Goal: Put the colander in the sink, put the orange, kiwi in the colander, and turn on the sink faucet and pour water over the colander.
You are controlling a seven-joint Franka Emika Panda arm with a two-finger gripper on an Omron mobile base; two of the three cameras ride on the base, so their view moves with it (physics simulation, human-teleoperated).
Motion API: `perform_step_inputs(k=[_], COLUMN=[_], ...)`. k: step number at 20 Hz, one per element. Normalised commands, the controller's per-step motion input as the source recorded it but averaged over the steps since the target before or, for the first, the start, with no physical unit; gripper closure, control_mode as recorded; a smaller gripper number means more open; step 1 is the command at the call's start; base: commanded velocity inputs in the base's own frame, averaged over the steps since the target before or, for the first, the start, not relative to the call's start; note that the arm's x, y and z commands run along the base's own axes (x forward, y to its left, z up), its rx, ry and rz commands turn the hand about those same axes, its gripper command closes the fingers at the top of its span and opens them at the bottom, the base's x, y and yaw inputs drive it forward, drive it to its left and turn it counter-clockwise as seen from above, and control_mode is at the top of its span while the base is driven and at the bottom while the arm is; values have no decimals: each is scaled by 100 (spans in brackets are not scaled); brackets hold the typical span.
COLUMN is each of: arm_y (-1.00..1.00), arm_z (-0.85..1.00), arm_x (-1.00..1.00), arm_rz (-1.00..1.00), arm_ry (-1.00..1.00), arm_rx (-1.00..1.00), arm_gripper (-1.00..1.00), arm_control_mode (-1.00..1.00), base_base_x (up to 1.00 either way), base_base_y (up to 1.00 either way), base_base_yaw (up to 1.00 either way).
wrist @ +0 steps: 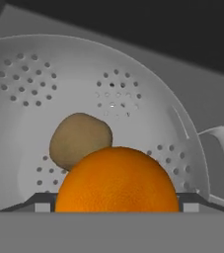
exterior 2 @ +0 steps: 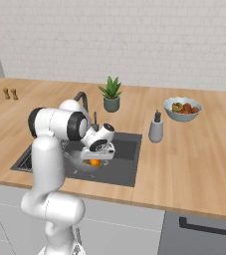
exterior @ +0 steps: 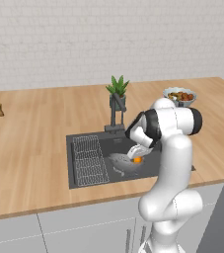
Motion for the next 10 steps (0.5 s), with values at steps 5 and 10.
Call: perform_step_inputs(k=[5, 10], arm_y=[2, -2], arm_z=[0, 15], arm_x=[-11, -16], arm_rz=[0, -1], arm_ry=[-3, -6], arm_rx=[0, 0], arm_gripper=[-100, -100], arm_control_mode=[-100, -100], base_base_x=[0, 0], base_base_y=[0, 0], base_base_yaw=[0, 0])
